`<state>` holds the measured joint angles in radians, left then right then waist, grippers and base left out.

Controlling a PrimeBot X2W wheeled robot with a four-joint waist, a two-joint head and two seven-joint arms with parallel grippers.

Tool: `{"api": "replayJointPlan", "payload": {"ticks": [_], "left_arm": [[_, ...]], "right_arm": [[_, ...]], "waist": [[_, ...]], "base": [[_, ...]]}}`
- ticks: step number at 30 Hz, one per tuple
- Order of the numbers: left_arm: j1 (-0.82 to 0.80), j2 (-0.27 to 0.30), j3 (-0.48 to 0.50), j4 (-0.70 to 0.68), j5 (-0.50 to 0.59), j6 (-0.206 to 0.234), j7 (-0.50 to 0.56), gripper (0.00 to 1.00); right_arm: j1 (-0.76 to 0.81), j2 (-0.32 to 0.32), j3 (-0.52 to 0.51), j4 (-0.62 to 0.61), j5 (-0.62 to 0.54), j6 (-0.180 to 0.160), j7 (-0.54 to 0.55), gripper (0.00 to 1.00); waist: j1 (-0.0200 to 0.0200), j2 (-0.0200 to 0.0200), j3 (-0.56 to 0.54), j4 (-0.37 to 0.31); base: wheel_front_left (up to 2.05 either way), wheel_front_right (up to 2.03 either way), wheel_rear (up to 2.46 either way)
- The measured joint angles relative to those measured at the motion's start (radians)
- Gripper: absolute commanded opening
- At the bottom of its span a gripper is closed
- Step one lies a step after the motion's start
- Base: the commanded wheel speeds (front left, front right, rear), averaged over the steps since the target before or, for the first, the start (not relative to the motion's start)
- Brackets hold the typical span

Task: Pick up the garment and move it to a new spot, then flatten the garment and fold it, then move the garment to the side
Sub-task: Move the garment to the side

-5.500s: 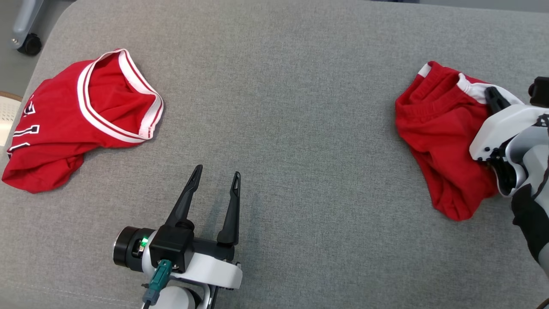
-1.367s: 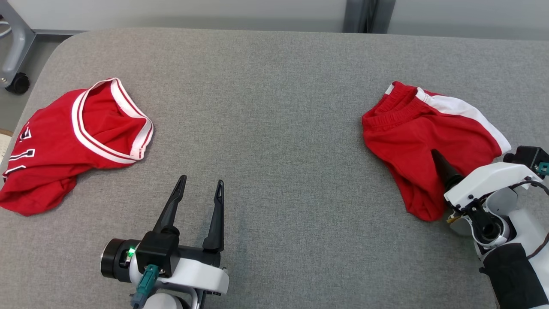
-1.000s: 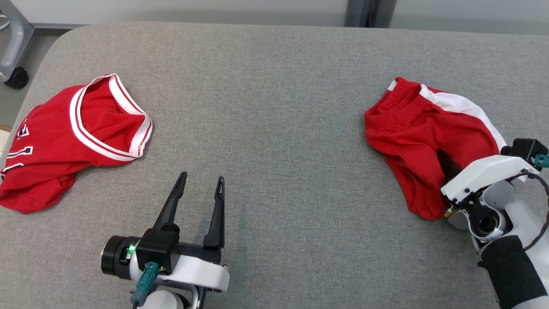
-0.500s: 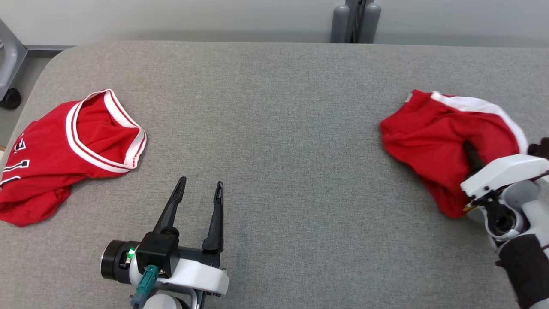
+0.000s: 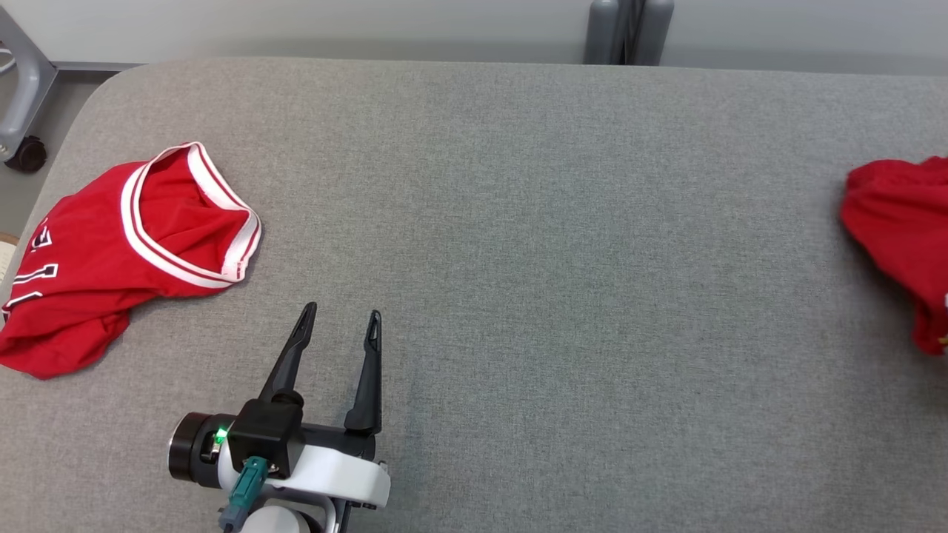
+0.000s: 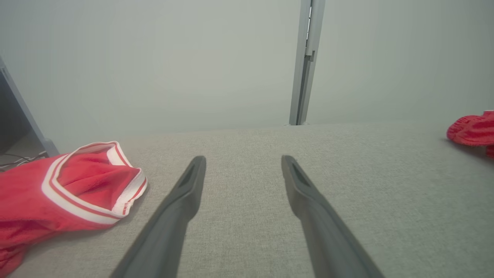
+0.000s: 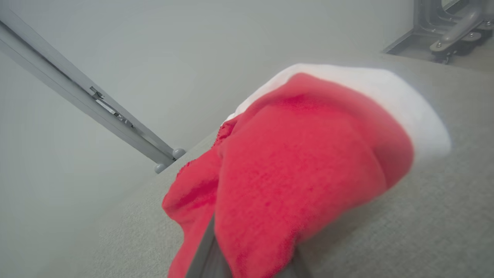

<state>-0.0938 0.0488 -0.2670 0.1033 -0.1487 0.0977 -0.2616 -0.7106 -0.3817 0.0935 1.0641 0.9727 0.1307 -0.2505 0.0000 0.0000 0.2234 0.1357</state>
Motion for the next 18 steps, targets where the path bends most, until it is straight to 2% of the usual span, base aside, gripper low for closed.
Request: {"api": "replayJointPlan", "payload": {"ticks": [4,8,13,18], "left_arm": [[0.003,0.000,0.008,-0.002,0.004,-0.001,0.000,1.00],[0.003,0.000,0.005,-0.003,0.006,-0.001,0.000,1.00],[0.005,-0.001,-0.010,-0.001,0.003,-0.001,0.000,1.00],[0.005,0.000,-0.007,0.000,0.003,-0.001,0.000,1.00]], "right_arm": [[-0.007,-0.040,-0.092,0.041,-0.057,0.000,-0.009,0.00],[0.002,-0.064,-0.276,0.021,-0.172,0.000,-0.011,0.00],[0.043,-0.028,-0.535,-0.029,-0.349,0.000,-0.011,0.00],[0.062,0.060,-0.710,-0.029,-0.490,0.000,-0.011,0.00]], "waist": [[0.0000,0.0000,0.006,0.002],[0.0000,0.0000,0.014,0.006],[0.0000,0.0000,0.021,0.013],[0.0000,0.0000,0.023,0.018]], "base": [[0.00,0.00,0.00],[0.00,0.00,0.00],[0.00,0.00,0.00],[0.00,0.00,0.00]]}}
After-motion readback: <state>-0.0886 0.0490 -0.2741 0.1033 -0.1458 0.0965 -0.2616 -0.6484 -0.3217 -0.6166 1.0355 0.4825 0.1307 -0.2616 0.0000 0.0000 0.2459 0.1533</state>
